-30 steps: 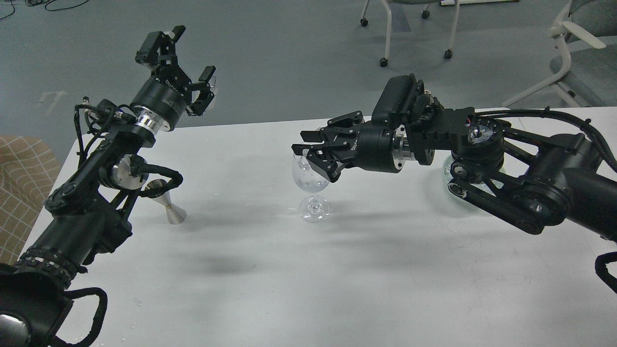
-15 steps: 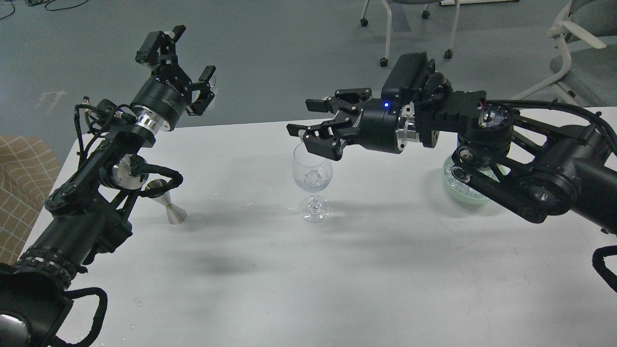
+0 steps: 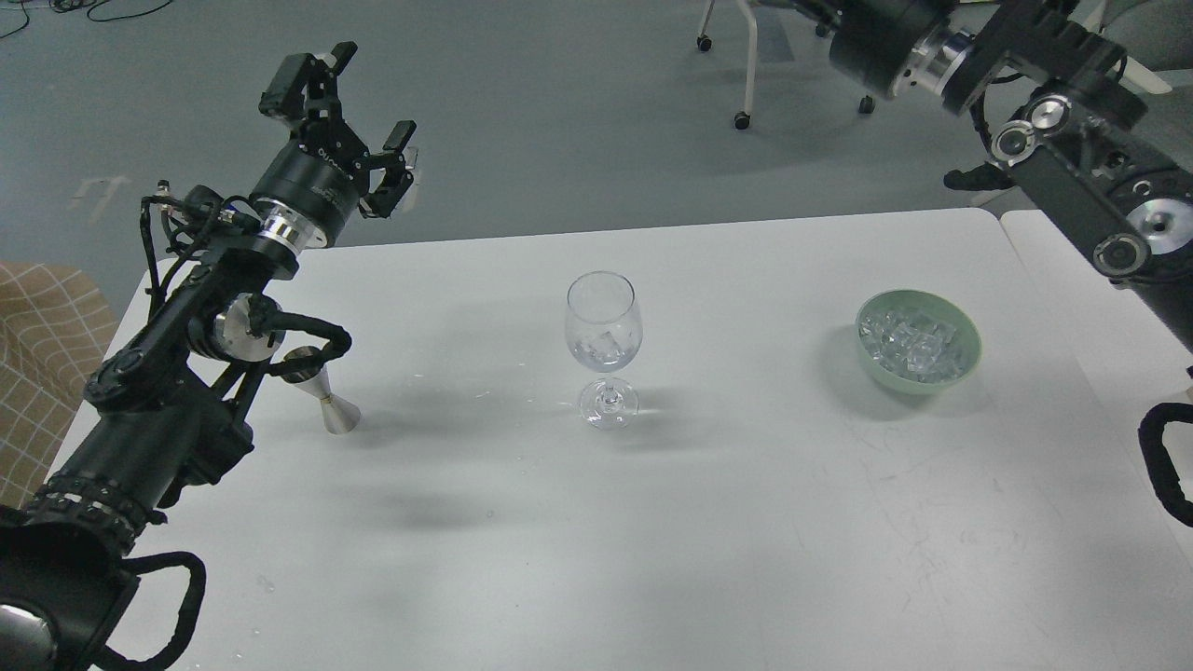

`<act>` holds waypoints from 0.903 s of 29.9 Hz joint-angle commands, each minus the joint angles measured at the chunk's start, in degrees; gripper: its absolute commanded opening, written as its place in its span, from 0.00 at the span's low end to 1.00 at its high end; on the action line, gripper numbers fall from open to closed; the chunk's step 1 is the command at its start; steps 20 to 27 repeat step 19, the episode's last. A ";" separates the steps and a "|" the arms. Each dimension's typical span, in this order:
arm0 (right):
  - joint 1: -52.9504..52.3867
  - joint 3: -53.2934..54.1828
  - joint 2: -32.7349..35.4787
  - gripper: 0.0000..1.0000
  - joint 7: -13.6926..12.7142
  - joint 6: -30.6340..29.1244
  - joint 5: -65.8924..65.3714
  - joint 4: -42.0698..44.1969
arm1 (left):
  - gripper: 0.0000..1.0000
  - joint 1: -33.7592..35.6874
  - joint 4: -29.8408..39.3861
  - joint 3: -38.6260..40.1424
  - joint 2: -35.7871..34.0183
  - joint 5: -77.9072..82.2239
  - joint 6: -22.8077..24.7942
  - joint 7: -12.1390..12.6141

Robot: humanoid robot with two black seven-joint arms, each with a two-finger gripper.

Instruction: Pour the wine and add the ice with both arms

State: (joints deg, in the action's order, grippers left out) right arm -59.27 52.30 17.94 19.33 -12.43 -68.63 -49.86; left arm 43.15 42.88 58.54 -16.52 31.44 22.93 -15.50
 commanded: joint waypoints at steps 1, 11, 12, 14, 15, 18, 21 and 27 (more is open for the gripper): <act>-0.32 0.34 -2.64 1.00 0.53 -0.13 9.98 5.37 | 0.98 -0.17 -0.25 0.17 -0.27 -0.41 1.86 0.29; 0.30 1.75 -10.20 1.00 1.76 -1.10 33.90 12.50 | 0.98 0.44 -5.26 0.96 0.17 -5.67 5.07 0.64; 0.39 1.66 -10.99 1.00 1.76 -1.19 34.78 12.94 | 0.98 0.70 -5.78 1.05 0.17 -7.42 5.07 1.08; 0.56 1.75 -11.70 1.00 1.76 -1.19 34.97 13.38 | 0.98 1.49 -7.54 0.96 0.26 -8.93 5.07 1.96; 0.56 1.75 -11.96 1.00 1.76 -1.01 35.05 13.64 | 0.98 1.76 -8.24 0.96 0.34 -9.11 5.07 2.05; 0.74 2.36 -12.93 1.00 1.76 -0.84 35.23 14.88 | 0.98 2.63 -11.14 0.53 0.61 -9.11 5.07 2.05; 0.74 2.89 -12.93 1.00 1.76 -0.75 35.23 14.97 | 0.98 2.72 -11.32 0.35 0.61 -9.11 5.07 2.05; 0.74 2.89 -12.93 1.00 1.76 -0.75 35.23 14.97 | 0.98 2.72 -11.32 0.35 0.61 -9.11 5.07 2.05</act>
